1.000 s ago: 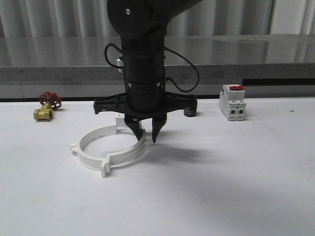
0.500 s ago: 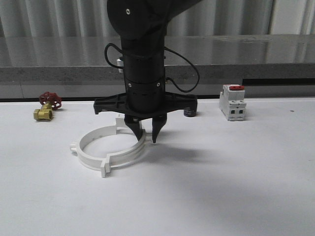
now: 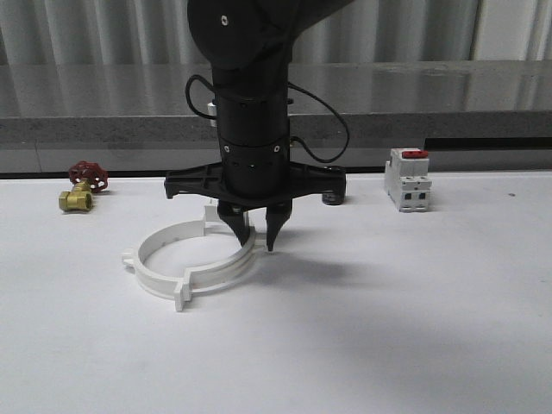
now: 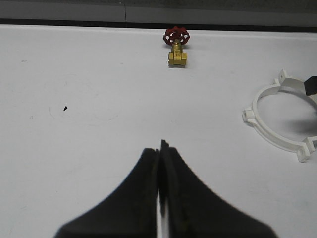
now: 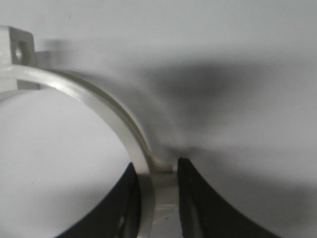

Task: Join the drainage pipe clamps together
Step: 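Press the held half-ring's tabs against the first half-ring's tabs with the right gripper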

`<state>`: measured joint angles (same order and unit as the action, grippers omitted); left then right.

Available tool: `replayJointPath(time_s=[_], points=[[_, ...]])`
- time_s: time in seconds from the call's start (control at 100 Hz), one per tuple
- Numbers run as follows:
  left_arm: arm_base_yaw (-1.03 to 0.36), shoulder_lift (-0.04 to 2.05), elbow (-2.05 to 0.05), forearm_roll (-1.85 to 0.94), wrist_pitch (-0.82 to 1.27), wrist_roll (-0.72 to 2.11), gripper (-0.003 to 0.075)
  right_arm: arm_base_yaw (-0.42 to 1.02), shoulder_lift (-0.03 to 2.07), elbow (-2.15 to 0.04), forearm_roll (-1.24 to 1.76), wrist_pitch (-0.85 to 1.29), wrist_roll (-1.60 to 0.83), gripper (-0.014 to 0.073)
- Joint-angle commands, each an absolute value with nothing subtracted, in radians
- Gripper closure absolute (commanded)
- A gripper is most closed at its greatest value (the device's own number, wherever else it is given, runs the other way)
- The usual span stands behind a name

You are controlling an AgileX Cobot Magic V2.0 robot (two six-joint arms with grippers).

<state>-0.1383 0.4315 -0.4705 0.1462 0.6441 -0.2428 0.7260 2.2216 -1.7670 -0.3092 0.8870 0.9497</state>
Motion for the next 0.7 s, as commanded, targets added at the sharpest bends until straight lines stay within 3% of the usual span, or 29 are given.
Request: replayJointPath(time_s=[0.0, 0.58, 0.69], points=[[-0.135, 0.435, -0.498, 0.151, 0.572, -0.244, 0.0741, 0.725, 2.158, -1.797, -0.339, 0.879, 0.951, 0.0513], [-0.135, 0.435, -0.498, 0.151, 0.572, -0.244, 0.0741, 0.725, 2.158, -1.797, -0.339, 0.892, 0.951, 0.0511], [-0.135, 0.435, -0.498, 0.151, 0.572, -0.244, 0.0741, 0.725, 2.158, -1.797, -0.339, 0.888, 0.951, 0.0448]])
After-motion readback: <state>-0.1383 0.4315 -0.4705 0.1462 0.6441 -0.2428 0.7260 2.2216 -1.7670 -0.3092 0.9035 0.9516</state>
